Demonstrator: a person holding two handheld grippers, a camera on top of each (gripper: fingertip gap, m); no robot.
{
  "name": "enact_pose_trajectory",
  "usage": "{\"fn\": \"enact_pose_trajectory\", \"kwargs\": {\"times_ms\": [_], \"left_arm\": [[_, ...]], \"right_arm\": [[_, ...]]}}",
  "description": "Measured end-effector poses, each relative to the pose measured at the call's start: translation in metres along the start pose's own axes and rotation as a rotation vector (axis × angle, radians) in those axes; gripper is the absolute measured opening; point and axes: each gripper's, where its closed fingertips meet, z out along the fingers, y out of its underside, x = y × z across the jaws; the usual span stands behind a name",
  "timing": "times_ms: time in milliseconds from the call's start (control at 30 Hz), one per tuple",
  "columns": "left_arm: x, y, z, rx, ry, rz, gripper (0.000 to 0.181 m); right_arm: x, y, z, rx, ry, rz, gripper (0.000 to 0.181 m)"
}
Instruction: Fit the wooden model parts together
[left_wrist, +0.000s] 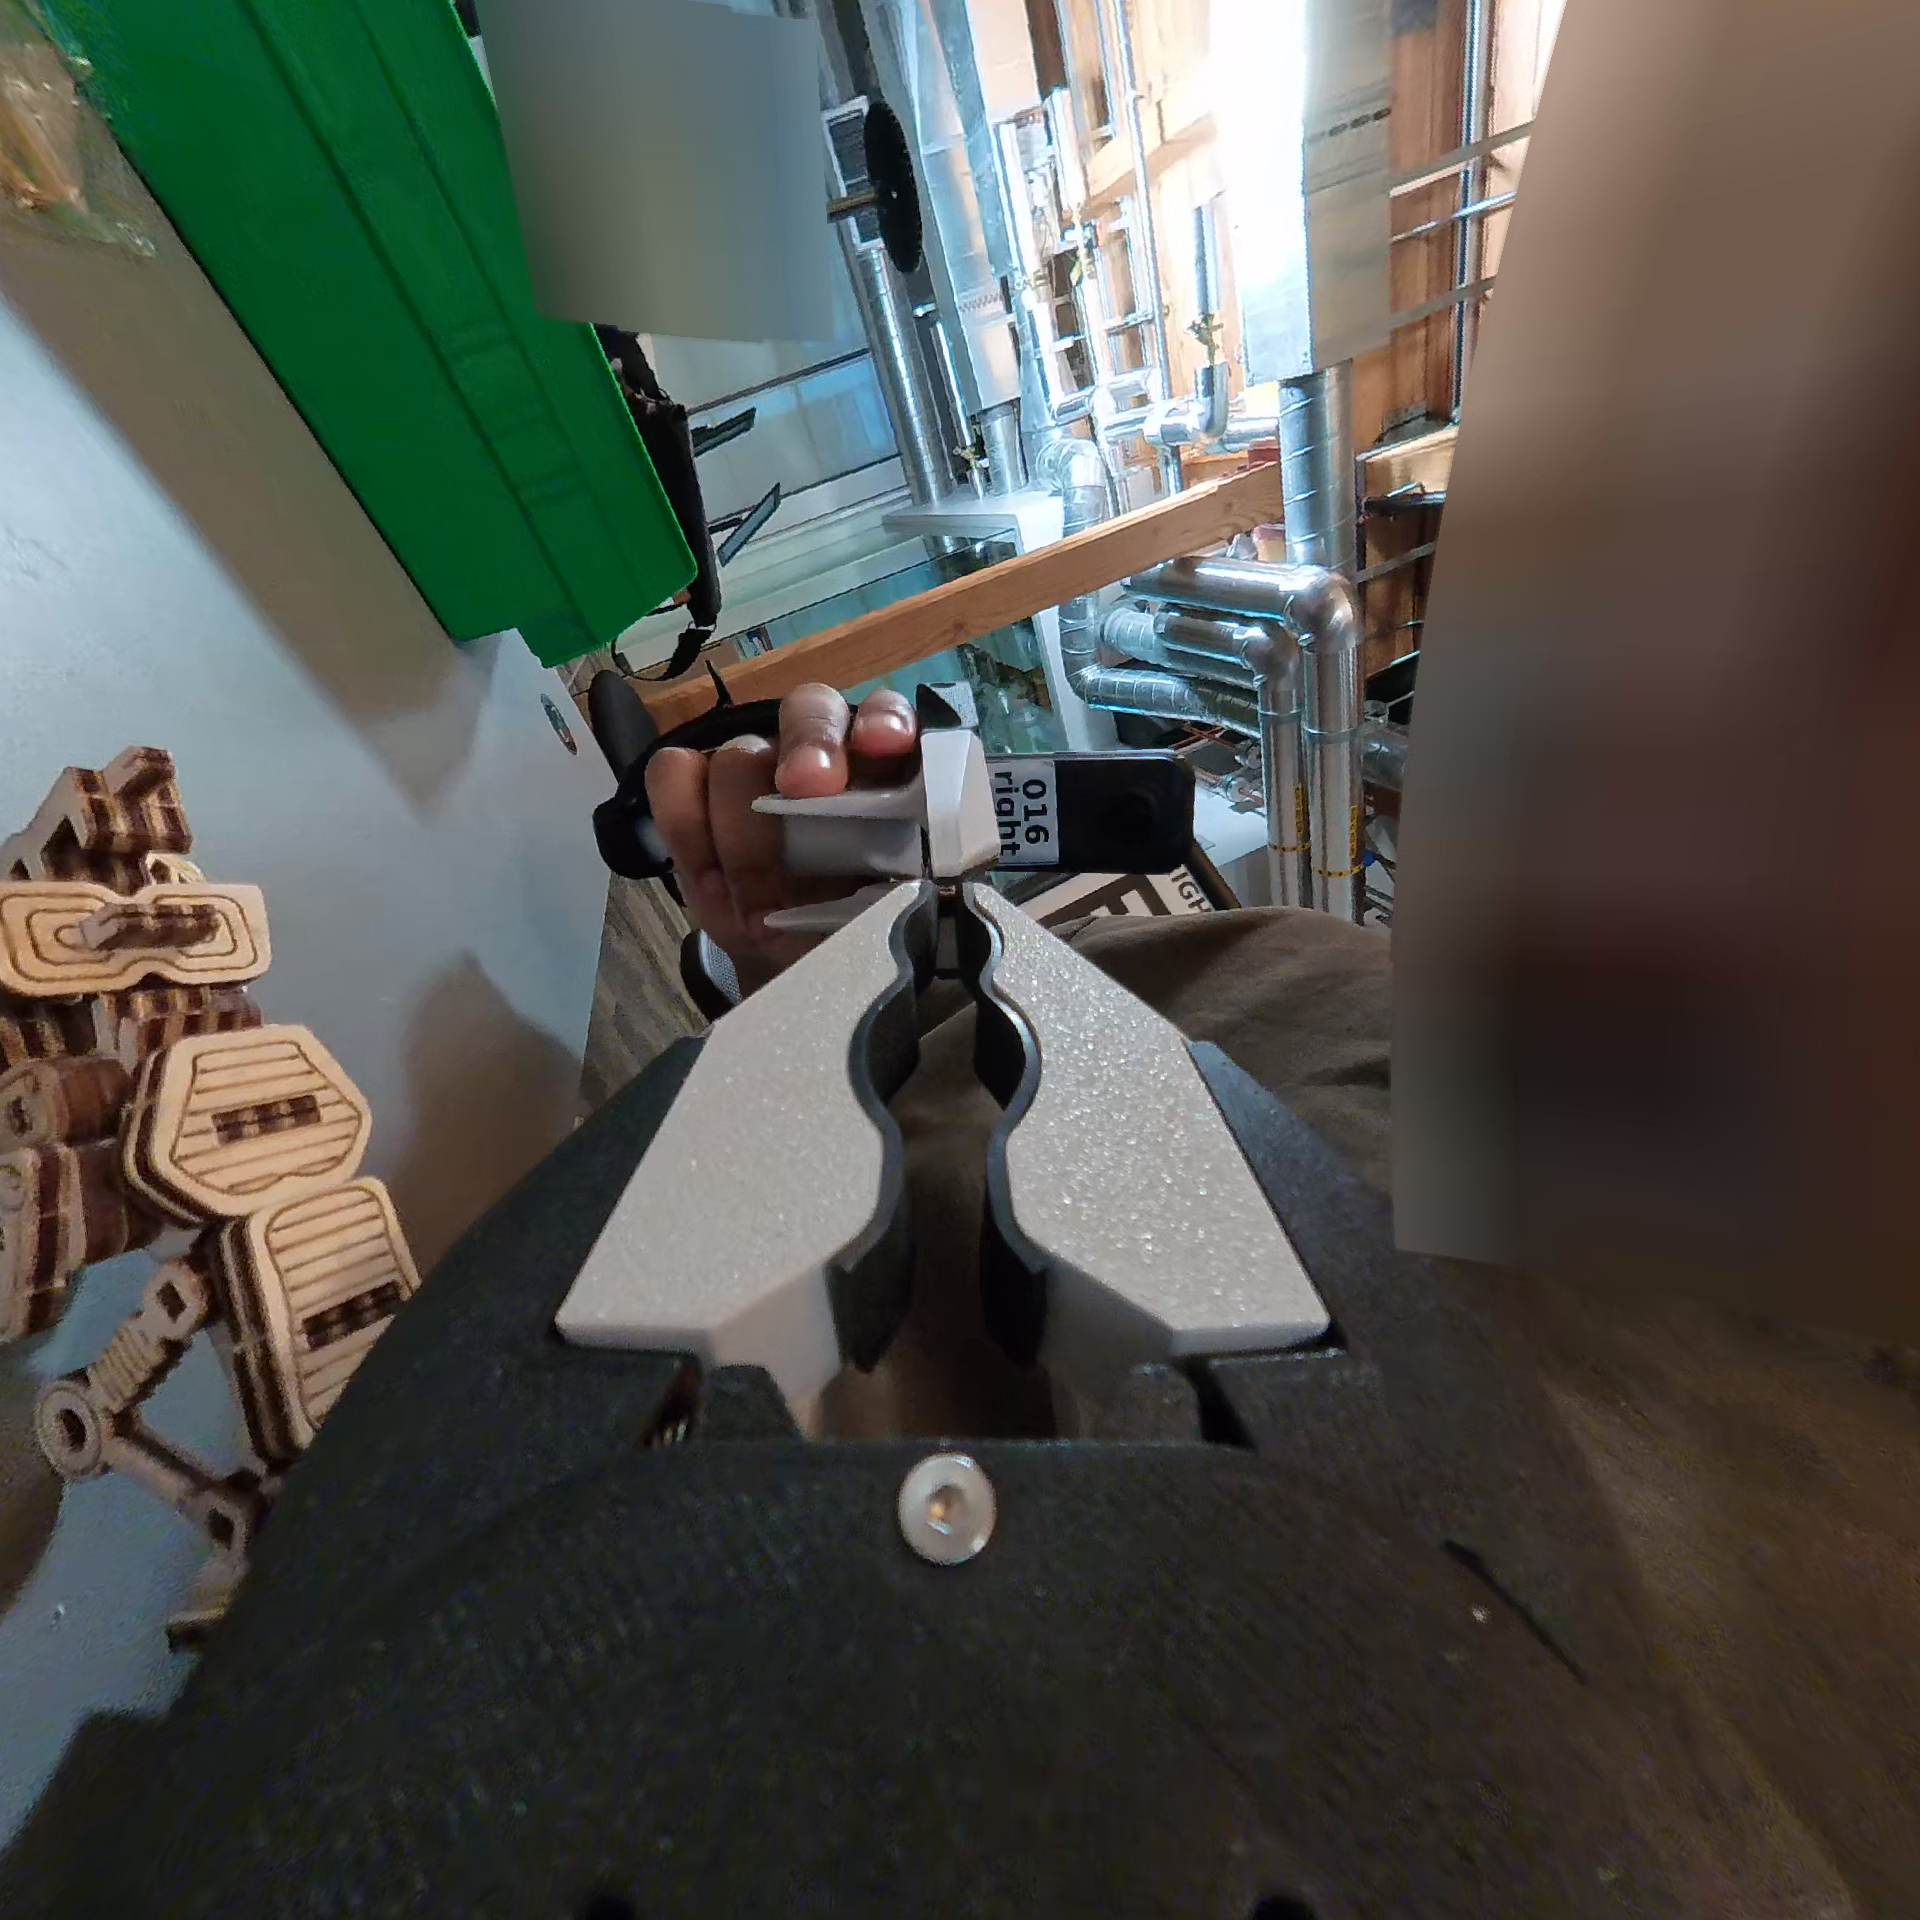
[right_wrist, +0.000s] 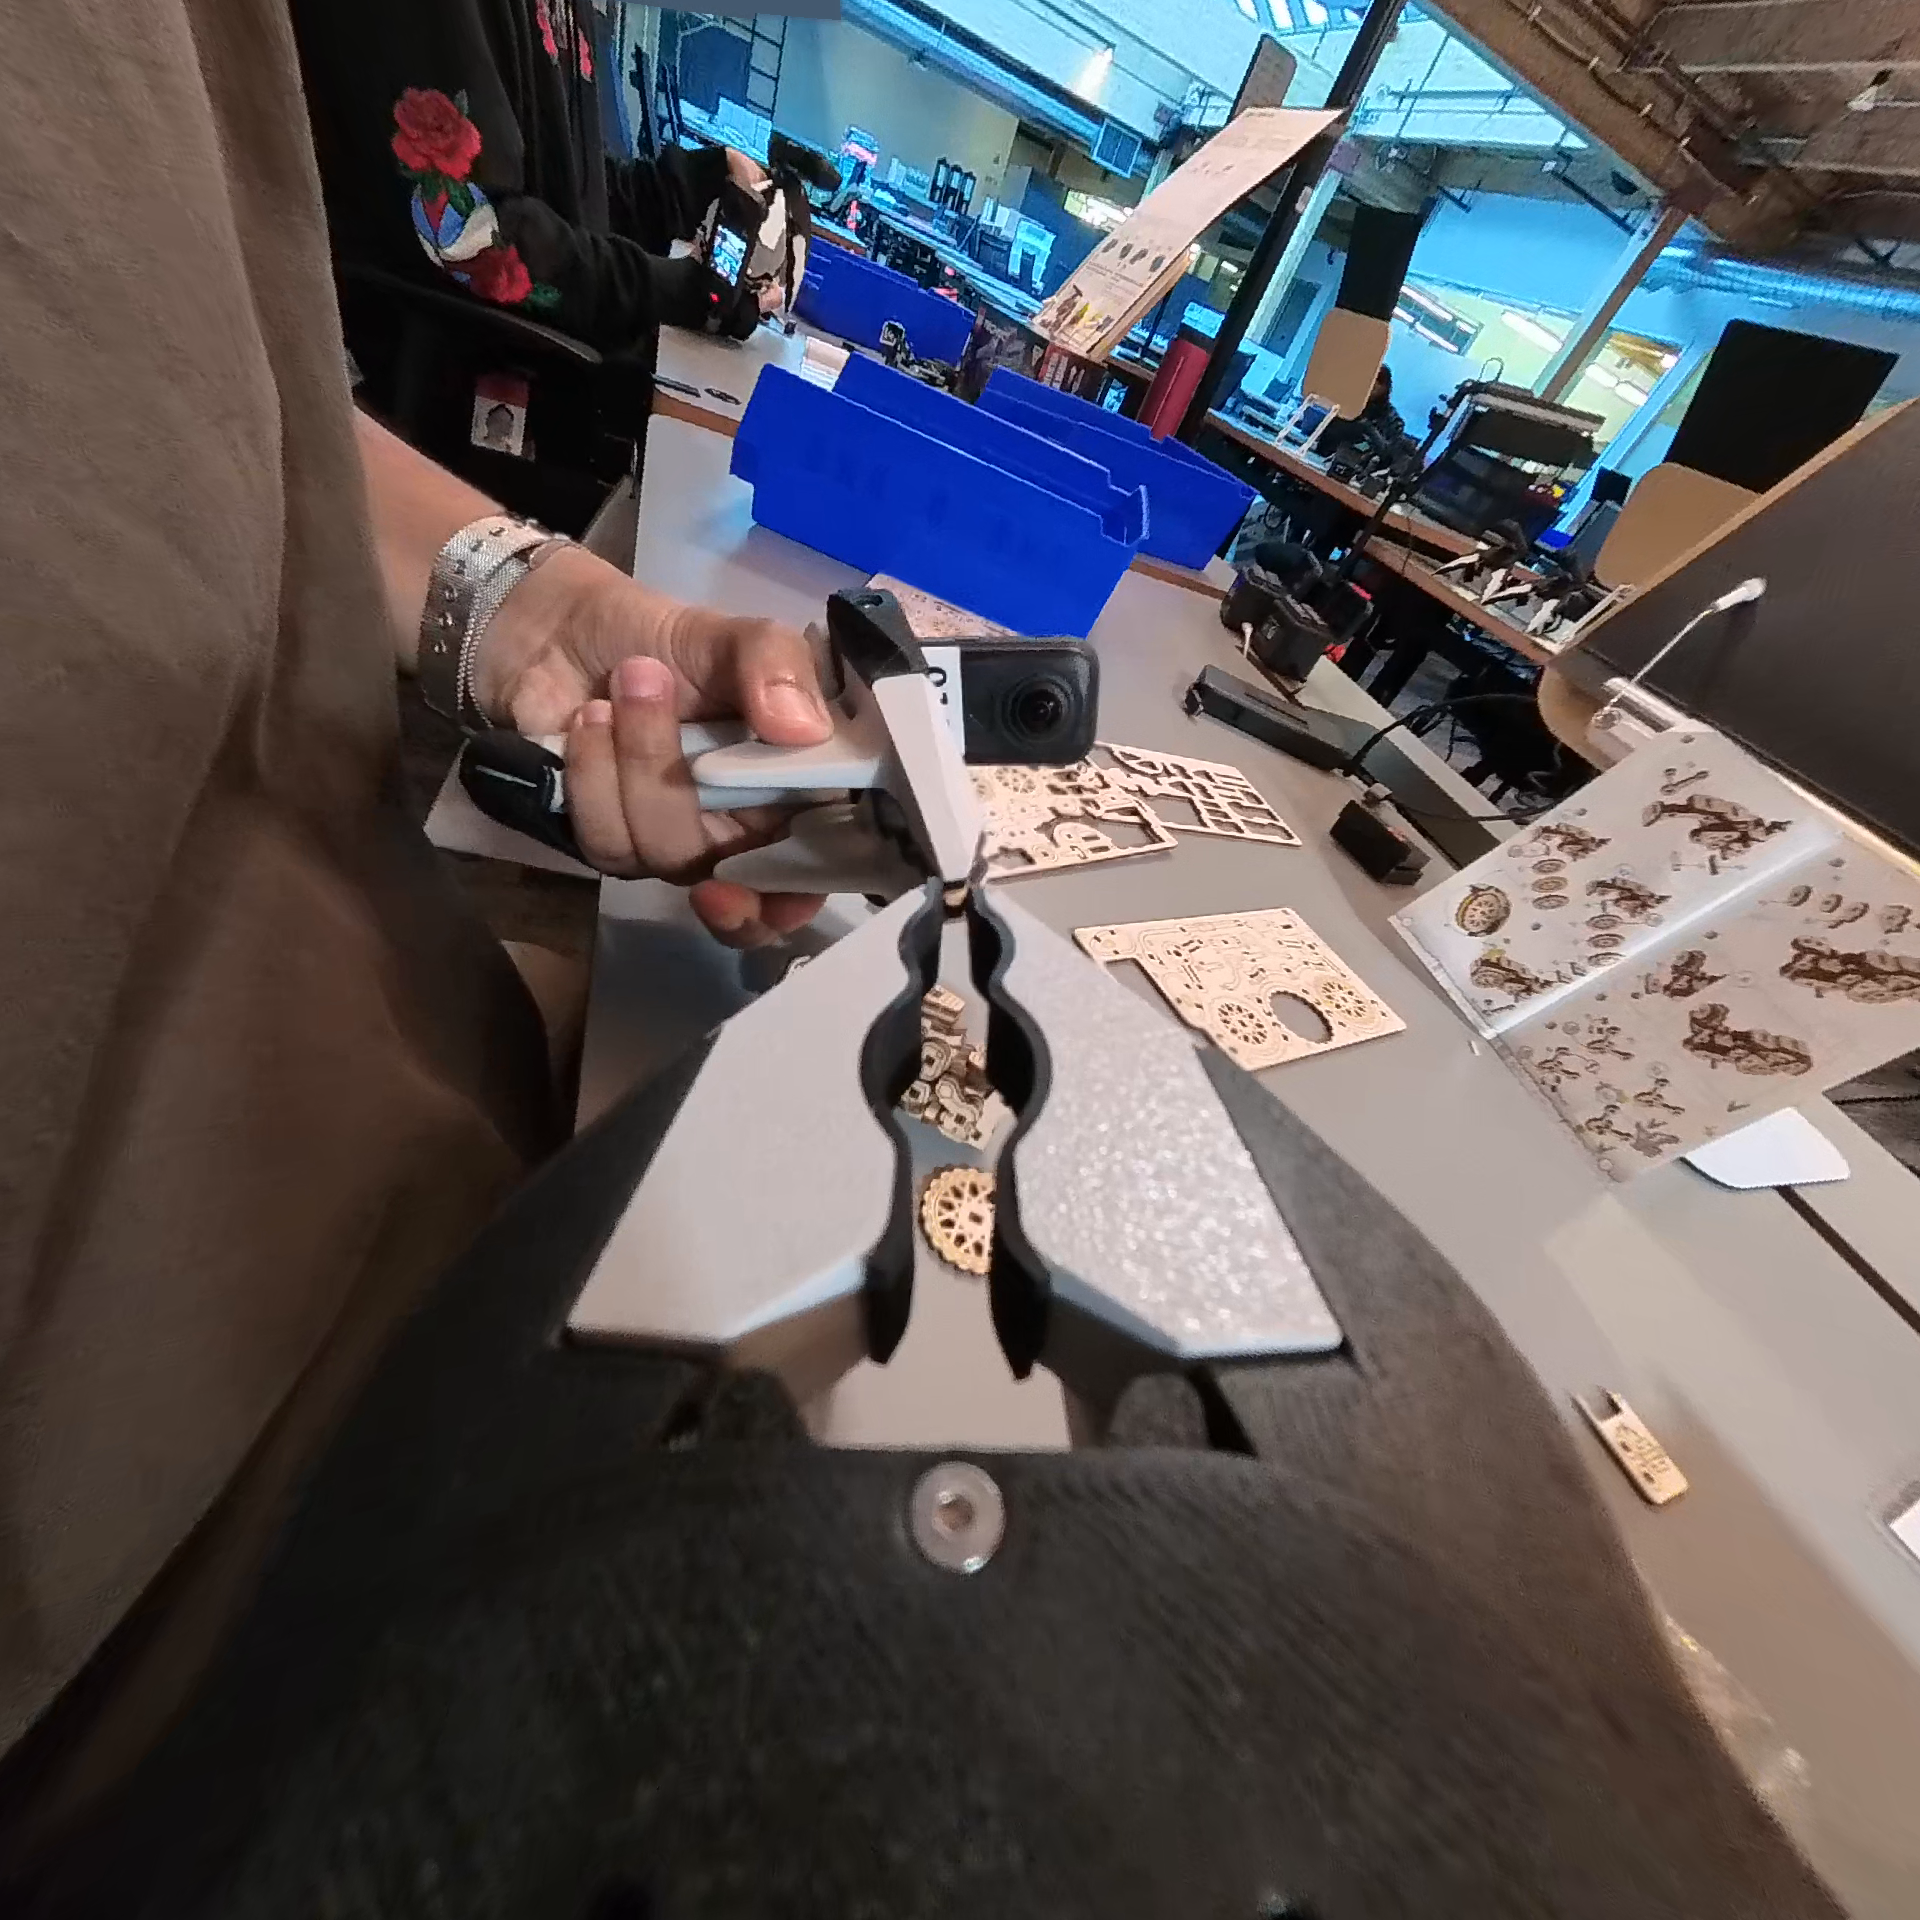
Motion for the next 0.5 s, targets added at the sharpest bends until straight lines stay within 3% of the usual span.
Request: {"fn": "enact_pose_trajectory", "kwargs": {"times_ms": [500], "left_arm": [[-0.0058, 0.0003, 0.0002, -0.009, -0.020, 0.020, 0.000]], "right_arm": [[-0.0004, 0.0064, 0.0004, -0.003, -0.013, 0.027, 0.002]]}}
